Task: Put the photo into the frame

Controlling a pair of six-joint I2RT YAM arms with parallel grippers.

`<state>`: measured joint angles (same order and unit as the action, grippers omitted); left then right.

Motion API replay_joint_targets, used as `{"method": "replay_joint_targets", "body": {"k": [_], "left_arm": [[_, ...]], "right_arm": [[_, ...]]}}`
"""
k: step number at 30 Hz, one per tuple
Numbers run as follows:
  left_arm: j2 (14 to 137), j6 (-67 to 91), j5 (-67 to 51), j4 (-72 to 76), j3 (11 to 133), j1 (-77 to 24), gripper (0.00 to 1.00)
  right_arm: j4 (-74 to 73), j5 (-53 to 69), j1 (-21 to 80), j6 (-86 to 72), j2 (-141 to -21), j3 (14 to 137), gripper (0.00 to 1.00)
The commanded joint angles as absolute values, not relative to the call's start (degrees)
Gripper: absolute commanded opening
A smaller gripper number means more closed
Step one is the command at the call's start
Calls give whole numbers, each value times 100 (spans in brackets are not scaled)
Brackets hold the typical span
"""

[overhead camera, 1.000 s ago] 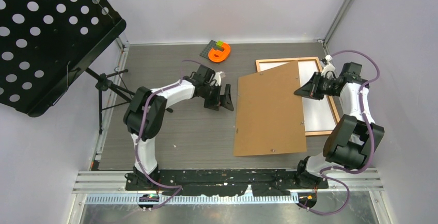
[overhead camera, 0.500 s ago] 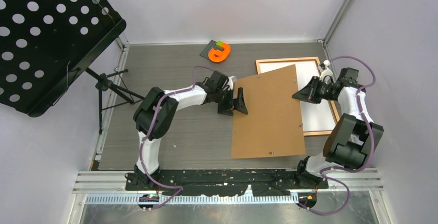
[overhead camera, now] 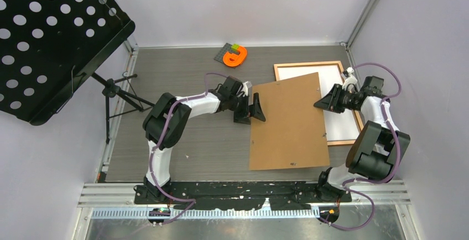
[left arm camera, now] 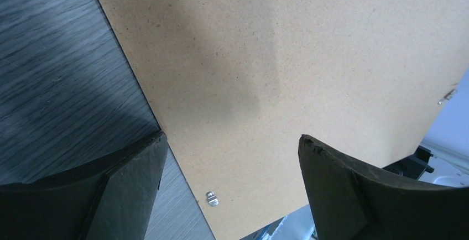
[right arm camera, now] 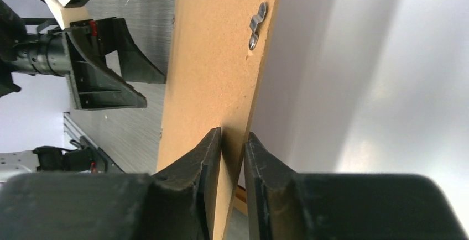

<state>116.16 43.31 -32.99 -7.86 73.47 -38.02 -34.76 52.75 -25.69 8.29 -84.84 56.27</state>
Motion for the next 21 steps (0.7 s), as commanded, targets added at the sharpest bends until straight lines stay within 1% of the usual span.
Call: {"method": "replay_joint_targets", "body": {"k": [1,3,8,15,21], "left_arm": [[11970,4377,-3419,-459,7138,-4001,93],[11971,4377,-3429,-446,7130,-3999,93],[11981,4386,-3459,-413,7132,-4000,93],[12035,4395,-3556,-339,7132,-3999,93],[12059,4395,-3565,-294,7119,-4004,93]], "right_arm": [[-3518,5488,-2470,1126,-8538,5548,30],[-3577,5568,-2469,1156,-8591,5567,33],[-3749,5920,-2470,1278,-8738,5600,34],[-4557,6787,-2474,1959,-8965,5829,35],[-5184,7056,-2470,2412,-8917,6026,35]]}}
